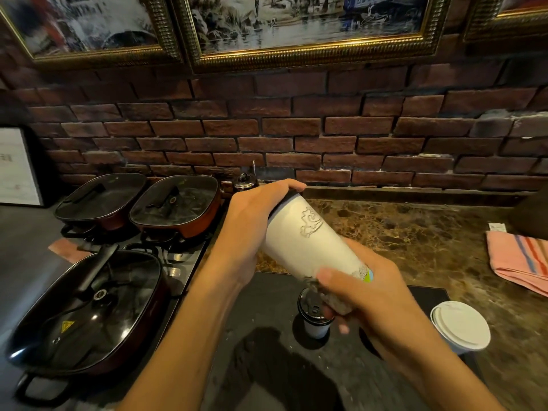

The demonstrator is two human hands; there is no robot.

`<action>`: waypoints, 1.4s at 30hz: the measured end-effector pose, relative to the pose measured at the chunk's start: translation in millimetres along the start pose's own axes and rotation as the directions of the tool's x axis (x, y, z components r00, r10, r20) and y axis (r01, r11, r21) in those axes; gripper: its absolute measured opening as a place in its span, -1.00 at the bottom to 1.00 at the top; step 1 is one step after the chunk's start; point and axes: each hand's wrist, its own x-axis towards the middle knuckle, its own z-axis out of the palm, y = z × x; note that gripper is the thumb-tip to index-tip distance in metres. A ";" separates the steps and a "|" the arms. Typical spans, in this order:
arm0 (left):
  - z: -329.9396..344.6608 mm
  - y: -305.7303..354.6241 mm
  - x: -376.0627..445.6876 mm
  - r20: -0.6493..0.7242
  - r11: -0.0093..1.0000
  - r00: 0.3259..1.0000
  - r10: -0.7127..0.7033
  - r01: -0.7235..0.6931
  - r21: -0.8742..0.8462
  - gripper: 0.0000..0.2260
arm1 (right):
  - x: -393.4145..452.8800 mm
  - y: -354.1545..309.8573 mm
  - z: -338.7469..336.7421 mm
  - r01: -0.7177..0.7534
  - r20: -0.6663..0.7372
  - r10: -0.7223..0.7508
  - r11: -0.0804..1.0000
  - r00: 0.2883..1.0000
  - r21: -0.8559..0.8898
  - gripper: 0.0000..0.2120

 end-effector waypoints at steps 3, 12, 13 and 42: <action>-1.0 -3.7 -1.5 0.001 1.000 1.000 -0.002 0.002 0.029 -0.75 | -2.9 3.0 1.6 -0.175 0.118 0.148 0.947 0.982 0.268 -0.59; -3.0 -7.4 -2.4 -0.067 0.995 0.994 -0.088 0.090 0.039 -0.72 | -7.2 16.4 0.1 0.400 0.188 -0.536 0.313 0.823 -0.861 -0.12; -3.6 -7.5 -3.0 -0.036 0.998 0.998 -0.059 0.060 0.034 -0.71 | -9.1 18.0 1.6 0.388 0.142 -0.531 0.385 0.835 -0.838 -0.13; -2.8 -9.0 -6.8 0.122 0.993 0.985 0.119 -0.119 -0.012 -0.68 | -17.2 -3.5 -0.7 0.046 0.072 -0.042 0.997 0.997 -0.069 -0.40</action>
